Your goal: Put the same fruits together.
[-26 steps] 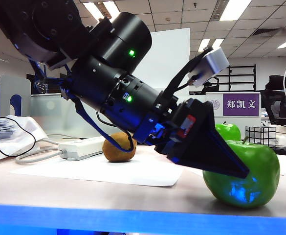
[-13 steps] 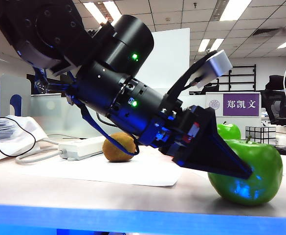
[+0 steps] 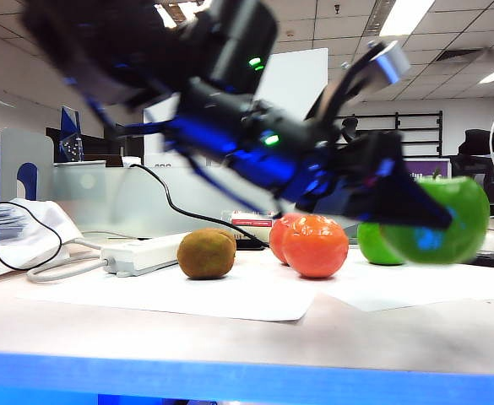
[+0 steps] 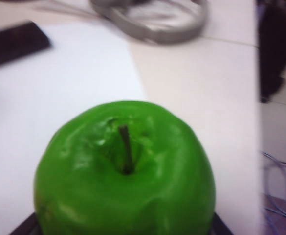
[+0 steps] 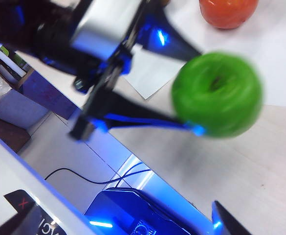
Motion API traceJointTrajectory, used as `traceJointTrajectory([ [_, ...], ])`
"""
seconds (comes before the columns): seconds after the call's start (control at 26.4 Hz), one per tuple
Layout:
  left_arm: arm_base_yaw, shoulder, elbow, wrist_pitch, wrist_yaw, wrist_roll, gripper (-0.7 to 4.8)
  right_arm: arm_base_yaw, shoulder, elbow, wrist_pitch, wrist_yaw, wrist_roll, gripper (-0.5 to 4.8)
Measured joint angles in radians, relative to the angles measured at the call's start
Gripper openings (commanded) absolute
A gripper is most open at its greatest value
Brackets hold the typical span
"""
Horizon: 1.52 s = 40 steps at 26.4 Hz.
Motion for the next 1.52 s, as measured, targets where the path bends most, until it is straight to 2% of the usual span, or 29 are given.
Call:
traceJointTrajectory([
  [0.08, 0.0, 0.035, 0.06, -0.001, -0.064, 0.0, -0.06, 0.0, 0.0, 0.0, 0.0, 0.0, 0.0, 4.79],
  [0.19, -0.01, 0.082, 0.127, 0.0, -0.241, 0.0, -0.06, 0.0, 0.0, 0.0, 0.0, 0.0, 0.0, 4.79],
  [0.27, -0.015, 0.099, 0.159, -0.004, -0.308, 0.0, -0.06, 0.0, -0.001, 0.0, 0.0, 0.0, -0.001, 4.79],
  [0.61, -0.041, 0.184, 0.319, 0.0, -0.395, -0.016, -0.06, 0.0, -0.001, 0.0, 0.026, 0.001, -0.002, 4.79],
  [0.87, -0.072, 0.238, 0.377, -0.009, -0.603, -0.02, -0.05, 0.0, -0.001, 0.0, 0.026, 0.001, -0.004, 4.79],
  [1.06, -0.069, 0.28, 0.423, -0.009, -0.657, -0.026, -0.06, 0.0, -0.001, 0.0, 0.027, 0.001, -0.004, 4.79],
  [1.52, -0.068, 0.329, 0.492, -0.034, -0.68, -0.042, -0.06, 0.0, -0.001, 0.0, 0.03, 0.001, -0.004, 4.79],
])
